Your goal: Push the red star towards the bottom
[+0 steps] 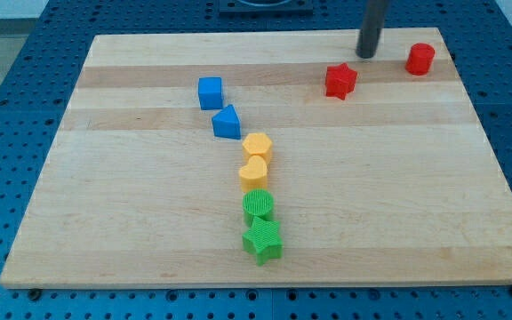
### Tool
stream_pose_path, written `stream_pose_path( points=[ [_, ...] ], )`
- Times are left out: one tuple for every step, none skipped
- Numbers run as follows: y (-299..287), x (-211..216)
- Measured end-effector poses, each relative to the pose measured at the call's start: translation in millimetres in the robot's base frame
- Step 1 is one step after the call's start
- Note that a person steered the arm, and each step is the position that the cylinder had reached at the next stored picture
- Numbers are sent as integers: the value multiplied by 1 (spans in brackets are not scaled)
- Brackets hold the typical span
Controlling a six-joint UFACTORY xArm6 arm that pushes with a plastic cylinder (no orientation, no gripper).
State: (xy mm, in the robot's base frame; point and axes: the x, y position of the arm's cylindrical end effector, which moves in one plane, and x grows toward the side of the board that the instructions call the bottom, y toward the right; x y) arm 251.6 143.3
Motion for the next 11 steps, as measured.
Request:
stream_pose_path(
  points=[
    [-11, 9],
    [-24, 35],
    [-24, 40],
    [-24, 74],
    [-24, 75],
    [-34, 89],
    [-39, 89],
    [-44, 89],
    [-57, 89],
    [-21, 81],
    [7, 78]
  ],
)
